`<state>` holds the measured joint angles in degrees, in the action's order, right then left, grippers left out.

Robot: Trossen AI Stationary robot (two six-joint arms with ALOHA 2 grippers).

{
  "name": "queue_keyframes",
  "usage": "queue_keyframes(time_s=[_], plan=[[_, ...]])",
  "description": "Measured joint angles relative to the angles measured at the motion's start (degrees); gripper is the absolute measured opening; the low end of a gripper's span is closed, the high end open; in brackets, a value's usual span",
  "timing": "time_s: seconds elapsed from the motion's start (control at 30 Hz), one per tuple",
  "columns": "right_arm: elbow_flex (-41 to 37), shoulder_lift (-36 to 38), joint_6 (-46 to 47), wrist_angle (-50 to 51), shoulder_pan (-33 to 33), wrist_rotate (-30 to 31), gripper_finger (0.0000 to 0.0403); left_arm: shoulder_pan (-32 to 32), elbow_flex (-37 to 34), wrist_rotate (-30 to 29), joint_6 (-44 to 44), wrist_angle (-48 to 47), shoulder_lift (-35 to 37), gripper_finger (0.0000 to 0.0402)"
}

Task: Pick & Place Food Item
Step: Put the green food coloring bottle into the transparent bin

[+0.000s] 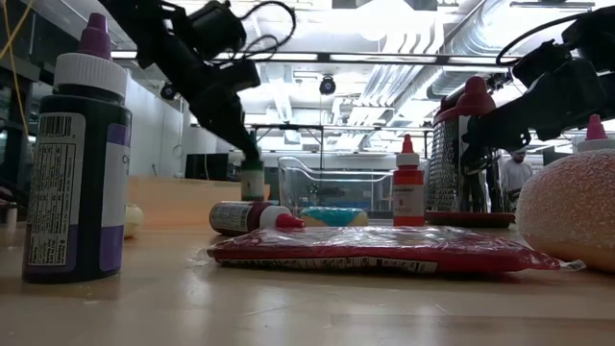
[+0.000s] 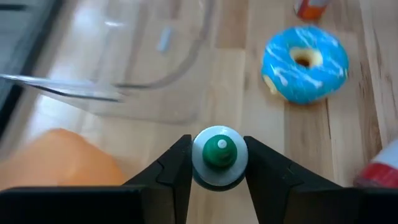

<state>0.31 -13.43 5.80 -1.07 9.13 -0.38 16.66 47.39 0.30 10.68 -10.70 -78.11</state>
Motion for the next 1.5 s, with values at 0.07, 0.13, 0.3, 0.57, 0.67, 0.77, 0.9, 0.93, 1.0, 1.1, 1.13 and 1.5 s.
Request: queue_keyframes(time_s=[0.07,0.13,0.3,0.57,0.67,0.77,0.9,0.93,1.0,1.1,1.13,1.5], plan=[[0.0,0.0,0.0,0.0,0.0,0.0,0.0353,0.6,0.6,0.0,0.0,-1.7,1.8,0.0116],[0.0,0.0,0.0,0.0,0.0,0.0,0.0353,1.0,2.3,-0.5,-0.3,-4.5,3.4,0.0116],[0.0,0.0,0.0,0.0,0.0,0.0,0.0353,1.3,8.0,-2.8,-1.7,-13.1,5.4,0.0117],[0.0,0.0,0.0,0.0,0.0,0.0,0.0353,1.2,12.5,-3.4,-1.7,-16.4,5.6,0.0117],[0.0,0.0,0.0,0.0,0.0,0.0,0.0353,1.2,12.7,-3.4,-1.8,-16.3,5.6,0.0117],[0.0,0.0,0.0,0.0,0.0,0.0,0.0353,1.2,13.0,-3.4,-2.0,-16.5,5.6,0.0117],[0.0,0.0,0.0,0.0,0.0,0.0,0.0353,1.2,14.6,-3.4,-2.1,-17.1,5.6,0.0117],[0.0,0.0,0.0,0.0,0.0,0.0,0.0353,1.2,15.5,-3.4,-2.1,-17.8,5.6,0.0117],[0.0,0.0,0.0,0.0,0.0,0.0,0.0353,1.2,17.0,-3.4,-2.0,-18.5,5.6,0.0117],[0.0,0.0,0.0,0.0,0.0,0.0,0.0353,1.2,18.3,-3.5,-1.2,-19.0,5.6,0.0117],[0.0,0.0,0.0,0.0,0.0,0.0,0.0353,1.2,18.6,-3.5,-1.1,-19.0,5.6,0.0117],[0.0,0.0,0.0,0.0,0.0,0.0,0.0353,1.4,18.8,-4.1,-1.2,-16.5,3.5,0.0117]])
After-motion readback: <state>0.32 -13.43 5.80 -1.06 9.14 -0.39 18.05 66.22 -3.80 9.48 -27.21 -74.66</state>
